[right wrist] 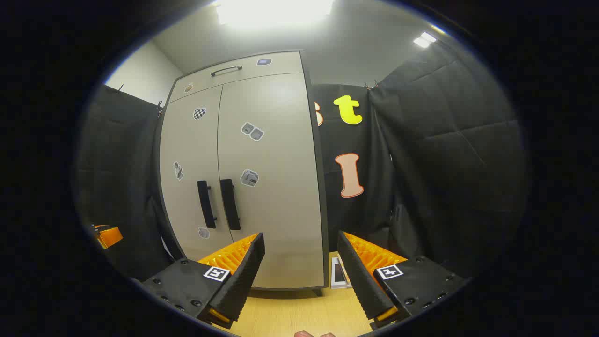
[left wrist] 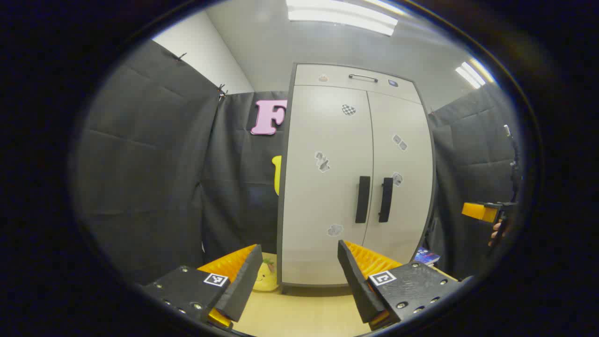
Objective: Open the right door of the double-door shoe cabinet with the right hand, and open the left door with the left hand.
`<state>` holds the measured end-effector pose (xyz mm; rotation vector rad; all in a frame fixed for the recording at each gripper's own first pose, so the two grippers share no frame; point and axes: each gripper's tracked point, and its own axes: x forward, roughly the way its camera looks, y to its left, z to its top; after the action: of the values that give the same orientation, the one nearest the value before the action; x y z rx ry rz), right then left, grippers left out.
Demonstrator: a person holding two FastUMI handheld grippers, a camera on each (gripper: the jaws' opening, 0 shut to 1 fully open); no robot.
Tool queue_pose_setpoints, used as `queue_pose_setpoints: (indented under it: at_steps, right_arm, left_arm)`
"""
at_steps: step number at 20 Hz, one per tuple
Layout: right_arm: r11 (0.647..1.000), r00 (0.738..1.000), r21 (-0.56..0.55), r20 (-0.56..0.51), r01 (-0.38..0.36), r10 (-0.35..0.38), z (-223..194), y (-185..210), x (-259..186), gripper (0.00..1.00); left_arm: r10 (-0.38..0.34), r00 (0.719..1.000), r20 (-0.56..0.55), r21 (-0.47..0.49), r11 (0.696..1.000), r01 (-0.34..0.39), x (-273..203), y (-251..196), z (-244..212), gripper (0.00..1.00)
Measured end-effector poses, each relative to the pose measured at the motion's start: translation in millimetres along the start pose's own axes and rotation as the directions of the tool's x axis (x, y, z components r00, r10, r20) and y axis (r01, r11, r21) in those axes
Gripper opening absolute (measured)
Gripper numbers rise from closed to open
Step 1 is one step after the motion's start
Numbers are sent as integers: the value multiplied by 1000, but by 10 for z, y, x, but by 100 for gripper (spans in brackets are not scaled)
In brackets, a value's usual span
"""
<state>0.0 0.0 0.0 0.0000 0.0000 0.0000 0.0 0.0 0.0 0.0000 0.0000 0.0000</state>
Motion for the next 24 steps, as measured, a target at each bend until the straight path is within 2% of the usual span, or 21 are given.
queue_pose_setpoints:
  at_steps: [3,4,6,9,10,11,14,15,16,18,21,24]
  right_arm:
    - [1000,1000,16,-21,-13,14,-61,62,19,92]
    - [1000,999,21,-26,-19,20,-72,89,23,98]
    - [999,999,22,-33,-31,31,-90,146,48,98]
    - [999,998,19,-30,-46,46,-77,237,69,98]
    - [998,998,20,-29,-52,52,-66,273,76,92]
    - [998,998,20,-27,-56,57,-58,307,89,98]
    - [997,997,21,-16,-69,70,16,394,124,98]
    - [997,997,21,-12,-71,71,40,420,135,92]
    - [997,997,20,-7,-72,72,72,445,148,98]
    - [997,997,17,6,-72,72,128,502,169,98]
    - [998,998,6,19,-62,62,215,582,228,98]
    - [998,998,12,19,-63,63,315,688,324,98]
  left_arm:
    - [3,1000,-9,12,1000,-3,-37,22,-56,93]
    - [1,1000,-14,12,1000,0,-46,22,-70,93]
    - [8,1000,-20,20,1000,-7,-60,73,-100,93]
    - [15,1000,-21,7,1000,-15,-72,147,-92,93]
    - [17,1000,-20,6,1000,-17,-79,166,-81,93]
    - [20,1000,-19,9,1000,-20,-95,191,-84,93]
    - [29,999,-15,25,999,-29,-119,253,-82,93]
    - [29,999,-16,26,999,-28,-138,256,-93,93]
    - [32,999,-15,25,999,-32,-154,280,-99,93]
    - [57,998,-12,23,998,-57,-188,390,-120,93]
    - [106,994,-7,68,992,-106,-218,665,-145,91]
    - [106,994,1,60,993,-106,-259,828,-126,93]
